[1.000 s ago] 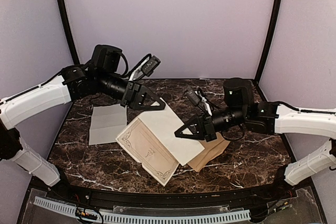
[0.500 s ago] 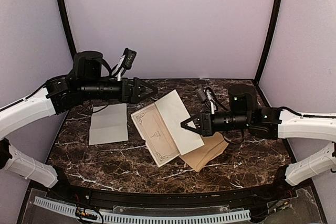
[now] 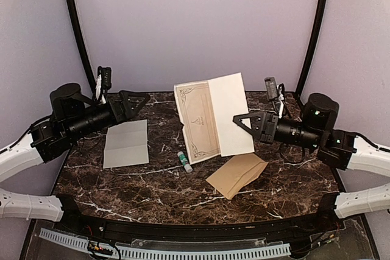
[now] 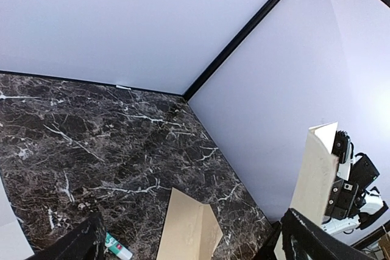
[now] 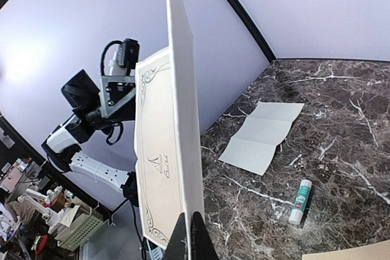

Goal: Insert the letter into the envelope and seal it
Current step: Fold the letter.

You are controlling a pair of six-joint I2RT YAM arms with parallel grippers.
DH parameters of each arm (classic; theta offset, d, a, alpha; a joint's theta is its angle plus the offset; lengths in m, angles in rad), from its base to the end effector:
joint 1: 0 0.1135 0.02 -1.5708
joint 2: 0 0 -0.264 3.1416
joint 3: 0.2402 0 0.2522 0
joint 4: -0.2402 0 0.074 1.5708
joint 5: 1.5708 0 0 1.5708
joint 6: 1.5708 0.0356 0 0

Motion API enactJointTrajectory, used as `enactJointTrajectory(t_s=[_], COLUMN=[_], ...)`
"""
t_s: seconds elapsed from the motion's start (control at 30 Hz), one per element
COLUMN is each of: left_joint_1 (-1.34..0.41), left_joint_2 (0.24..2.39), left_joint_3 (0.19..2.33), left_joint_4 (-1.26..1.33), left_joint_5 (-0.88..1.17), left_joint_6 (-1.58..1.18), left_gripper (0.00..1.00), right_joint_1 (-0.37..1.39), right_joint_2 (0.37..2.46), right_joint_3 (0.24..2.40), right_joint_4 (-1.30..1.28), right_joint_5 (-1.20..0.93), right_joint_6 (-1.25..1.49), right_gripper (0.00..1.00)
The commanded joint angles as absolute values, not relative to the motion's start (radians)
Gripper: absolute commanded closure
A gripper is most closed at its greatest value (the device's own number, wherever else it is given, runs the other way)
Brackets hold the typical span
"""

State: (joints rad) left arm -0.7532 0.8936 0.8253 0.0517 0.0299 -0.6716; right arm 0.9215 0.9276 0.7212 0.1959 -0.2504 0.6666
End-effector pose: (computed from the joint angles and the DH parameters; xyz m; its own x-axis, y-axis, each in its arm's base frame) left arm 0.1544 -0.1462 0.3606 -0.4485 -0.4321 -0.7824 0.5447 0.5619 -0.6225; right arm 0.1273 0.1823 0.3321 -0.5748 0.2336 -0.7843 -0.7203 0.3104 0.6203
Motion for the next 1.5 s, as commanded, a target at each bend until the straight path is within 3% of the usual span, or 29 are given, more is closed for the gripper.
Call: enactJointTrajectory(t_s=[0.0,0.2,0.53,0.83,1.13,1.47], left_joint_1=[-0.75,-0.772,-0.885,-0.943,-0.961,-0.966], left_joint_2=[0.934,1.05,1.191,1.254,1.29,1.314], left_joint_3=[0.77,0.769,0.868,0.91,0.917,0.925], left_joint_4=[0.182,0.361,0.481,0.574,0.663,0.709], left_joint_5=[0.188,0.448,0.562,0.599,0.639,0.649], left_joint_6=[-0.719,-0.721,-0.682,-0.677,-0.704,-0.72], left_gripper=[0.01,0.04,0.05,0.24,0.27,0.45], right_joint_1=[0.917,0.917,0.944,0.958,0.967,0.971], right_joint_2=[0.897,0.917,0.992,1.014,1.021,1.032], right_joint_3=[0.71,0.734,0.779,0.788,0.79,0.792], right_joint_4=[0.344,0.409,0.435,0.43,0.427,0.435], right_joint_5=[-0.32,-0.41,-0.487,-0.503,-0.502,-0.505], right_joint_6=[0.68,0.689,0.677,0.671,0.67,0.671], right_gripper=[1.0,1.0,1.0,1.0,1.0,1.0])
